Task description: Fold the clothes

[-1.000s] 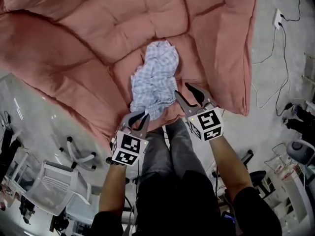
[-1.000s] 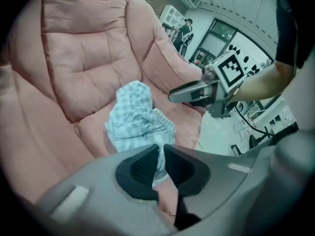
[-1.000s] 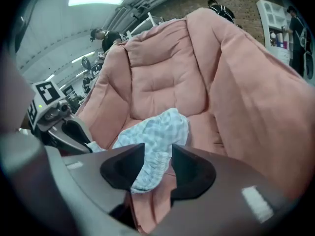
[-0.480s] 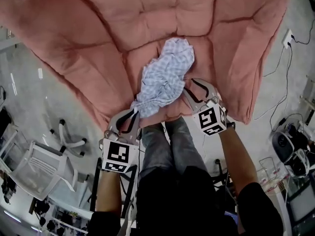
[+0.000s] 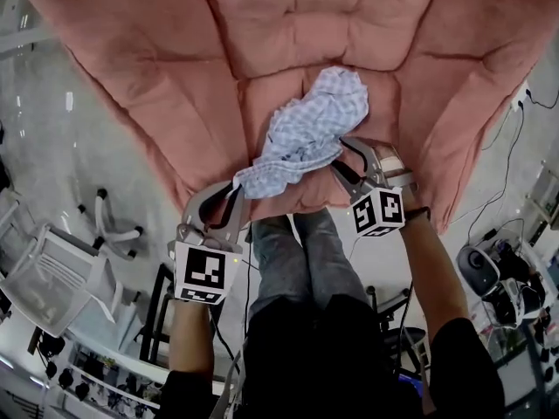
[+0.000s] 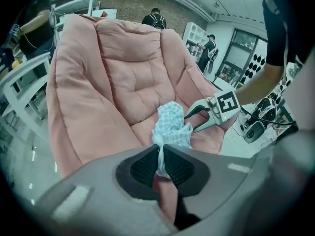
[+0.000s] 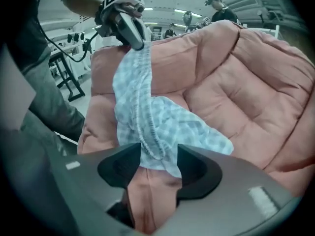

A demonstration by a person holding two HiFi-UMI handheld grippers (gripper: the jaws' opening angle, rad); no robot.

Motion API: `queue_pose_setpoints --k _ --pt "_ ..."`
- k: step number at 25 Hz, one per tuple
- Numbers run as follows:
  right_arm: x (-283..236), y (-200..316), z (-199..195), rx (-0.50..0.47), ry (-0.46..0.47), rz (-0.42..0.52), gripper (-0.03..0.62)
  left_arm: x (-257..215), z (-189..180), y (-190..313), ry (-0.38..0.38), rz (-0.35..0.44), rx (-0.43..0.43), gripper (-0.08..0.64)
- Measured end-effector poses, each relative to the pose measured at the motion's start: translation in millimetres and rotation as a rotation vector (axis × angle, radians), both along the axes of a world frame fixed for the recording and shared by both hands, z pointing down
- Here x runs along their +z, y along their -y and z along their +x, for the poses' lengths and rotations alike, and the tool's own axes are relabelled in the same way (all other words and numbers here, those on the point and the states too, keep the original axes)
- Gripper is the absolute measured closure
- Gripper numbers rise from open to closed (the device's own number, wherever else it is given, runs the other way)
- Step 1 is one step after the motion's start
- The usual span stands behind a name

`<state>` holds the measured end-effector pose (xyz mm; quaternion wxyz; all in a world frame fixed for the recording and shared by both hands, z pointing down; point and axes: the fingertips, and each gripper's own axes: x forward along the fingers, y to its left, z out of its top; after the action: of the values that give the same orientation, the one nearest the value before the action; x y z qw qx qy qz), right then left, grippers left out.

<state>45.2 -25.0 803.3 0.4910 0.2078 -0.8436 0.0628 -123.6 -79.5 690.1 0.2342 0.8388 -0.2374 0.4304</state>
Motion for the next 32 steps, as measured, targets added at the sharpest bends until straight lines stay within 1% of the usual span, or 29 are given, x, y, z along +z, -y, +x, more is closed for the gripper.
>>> queue_pose_setpoints --k 5,7,9,15,20,26,32 --pt "10.7 2.6 -7.2 -0.077 -0.052 -0.008 0.369 -2.1 -1.1 0.6 -0.025 -0.008 -0.014 0.525" --pt "10.3 4.3 -8.7 -0.078 -0.063 0.008 0.438 -1.5 -3.0 0.4 -0.028 -0.008 -0.015 0.525" --pt "7.9 6.2 -10.0 -0.052 -0.064 0.020 0.530 -0.4 -5.0 0.9 -0.028 -0.005 -0.012 0.525" --pt "-11.6 6.3 -8.3 0.081 -0.042 0.010 0.543 -5.2 -6.3 3.7 -0.044 0.009 0.008 0.525" --pt "-55.9 14.0 11.0 0.265 -0.062 0.085 0.544 -32.2 6.3 23.1 -0.089 0.075 0.094 0.525" --pt "-148.4 2.9 35.3 0.438 -0.107 0.203 0.545 -108.8 22.1 34.0 -0.168 0.169 0.175 0.526" --pt "-268.0 7.8 59.7 0.612 -0.123 0.325 0.545 -209.2 43.1 32.0 -0.257 0.249 0.261 0.526"
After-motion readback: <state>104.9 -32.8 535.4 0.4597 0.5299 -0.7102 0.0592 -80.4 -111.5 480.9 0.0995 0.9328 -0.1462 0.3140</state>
